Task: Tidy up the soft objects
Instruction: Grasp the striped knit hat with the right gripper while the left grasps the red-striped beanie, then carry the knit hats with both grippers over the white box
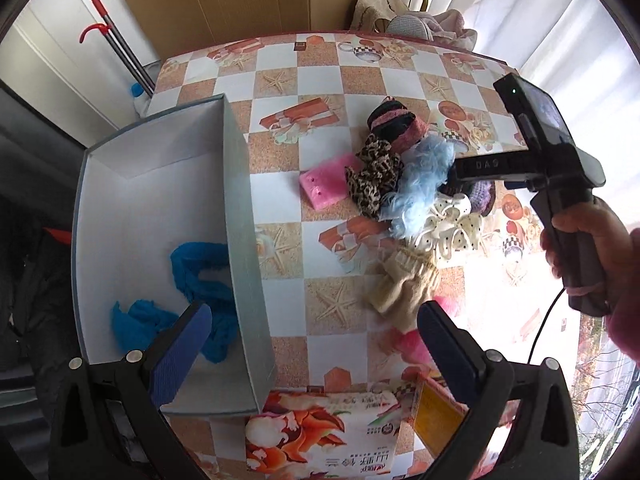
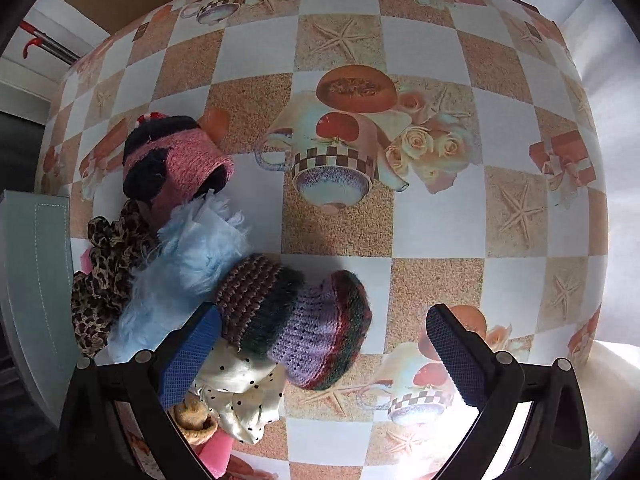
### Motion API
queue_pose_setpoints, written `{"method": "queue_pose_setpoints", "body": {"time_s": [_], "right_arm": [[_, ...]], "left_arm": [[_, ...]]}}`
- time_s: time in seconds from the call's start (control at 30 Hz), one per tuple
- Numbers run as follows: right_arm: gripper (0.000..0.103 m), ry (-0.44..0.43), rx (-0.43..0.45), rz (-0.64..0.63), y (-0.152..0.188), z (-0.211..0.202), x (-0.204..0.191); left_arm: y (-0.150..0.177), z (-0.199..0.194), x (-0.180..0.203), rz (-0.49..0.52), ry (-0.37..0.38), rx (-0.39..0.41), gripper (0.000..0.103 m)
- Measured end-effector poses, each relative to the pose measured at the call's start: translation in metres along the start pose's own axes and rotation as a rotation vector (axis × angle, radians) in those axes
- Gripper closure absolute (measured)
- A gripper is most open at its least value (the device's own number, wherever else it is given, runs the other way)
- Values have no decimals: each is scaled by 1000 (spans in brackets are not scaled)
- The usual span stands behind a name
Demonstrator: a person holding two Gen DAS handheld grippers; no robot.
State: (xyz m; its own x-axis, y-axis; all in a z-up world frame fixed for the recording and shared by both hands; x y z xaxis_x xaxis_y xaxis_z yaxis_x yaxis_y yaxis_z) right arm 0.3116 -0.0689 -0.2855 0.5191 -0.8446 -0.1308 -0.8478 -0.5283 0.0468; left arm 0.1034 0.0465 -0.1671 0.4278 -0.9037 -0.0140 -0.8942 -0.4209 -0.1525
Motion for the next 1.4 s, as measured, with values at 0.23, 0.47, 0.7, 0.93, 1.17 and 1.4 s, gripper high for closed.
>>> {"method": "queue_pose_setpoints", "body": {"time_s": [0.23,0.47,0.7,0.93,1.17,1.4], "right_arm": [[0,54,18,108,34,-6,72],[0,-66,73,258,58,-29,130],[0,-60,106,245,57,-19,129],[0,62,81,135,54,11,103],[40,-4,110,104,60,-6,92],[40,-82,155,132,85,-44,98]], "left_arm": [[-76,31,31,71,0,11,0],[-149,84,65,110,7,-32,0],[-179,150,94,162,-51,-99,0],[-177,176,105,205,-79,-145,10],[-176,158,133,312,-60,-115,75],[-168,99,127,263,1,-4,77]]}}
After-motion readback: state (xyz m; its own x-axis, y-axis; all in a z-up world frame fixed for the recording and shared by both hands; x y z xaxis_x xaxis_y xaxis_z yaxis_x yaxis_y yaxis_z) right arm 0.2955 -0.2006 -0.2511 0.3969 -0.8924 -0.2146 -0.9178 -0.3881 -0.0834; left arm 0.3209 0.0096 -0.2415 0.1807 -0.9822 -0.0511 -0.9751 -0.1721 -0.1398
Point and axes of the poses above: each gripper's, at about its wrist camera, not at the fingertips, and z roughly the way its jaws point, x to its right, y to its underside, the point moved 10 cm from there along z, roughly the way its jaws point, and after that the axes turned 2 degrees about -x, right-handed, at the moved point
